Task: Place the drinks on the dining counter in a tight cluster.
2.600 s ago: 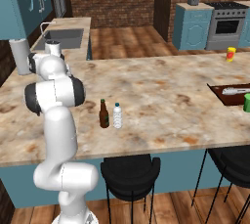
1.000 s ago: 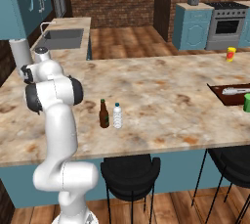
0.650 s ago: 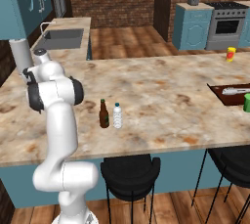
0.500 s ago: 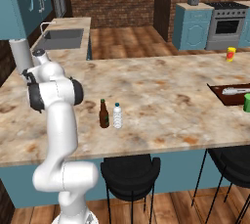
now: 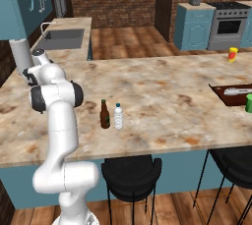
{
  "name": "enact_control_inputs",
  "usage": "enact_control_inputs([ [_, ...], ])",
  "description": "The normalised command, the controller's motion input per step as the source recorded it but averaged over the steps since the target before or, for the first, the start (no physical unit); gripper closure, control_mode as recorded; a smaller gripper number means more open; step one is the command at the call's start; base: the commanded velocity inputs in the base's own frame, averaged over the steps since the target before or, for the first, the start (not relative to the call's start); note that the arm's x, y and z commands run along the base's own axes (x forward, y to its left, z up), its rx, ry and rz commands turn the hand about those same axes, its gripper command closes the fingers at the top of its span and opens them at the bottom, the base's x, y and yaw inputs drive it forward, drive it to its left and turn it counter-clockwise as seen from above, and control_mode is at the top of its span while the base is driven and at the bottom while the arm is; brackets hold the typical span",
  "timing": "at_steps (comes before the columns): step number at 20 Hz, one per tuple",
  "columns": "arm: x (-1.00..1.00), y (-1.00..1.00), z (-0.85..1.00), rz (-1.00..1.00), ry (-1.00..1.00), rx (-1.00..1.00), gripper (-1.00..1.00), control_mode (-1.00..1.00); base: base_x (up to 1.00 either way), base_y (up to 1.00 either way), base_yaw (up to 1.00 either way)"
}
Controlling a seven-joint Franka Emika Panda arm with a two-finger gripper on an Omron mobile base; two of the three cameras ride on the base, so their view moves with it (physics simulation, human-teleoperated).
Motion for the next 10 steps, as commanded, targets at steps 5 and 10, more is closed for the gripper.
enact_control_inputs([
  [5, 0.14, 0.00, -0.06, 0.00, 0.00, 0.00, -1.00, -1.00, 0.00, 0.00, 0.00],
  [10, 0.20, 0.00, -0.17, 0.00, 0.00, 0.00, -1.00, -1.00, 0.00, 0.00, 0.00],
])
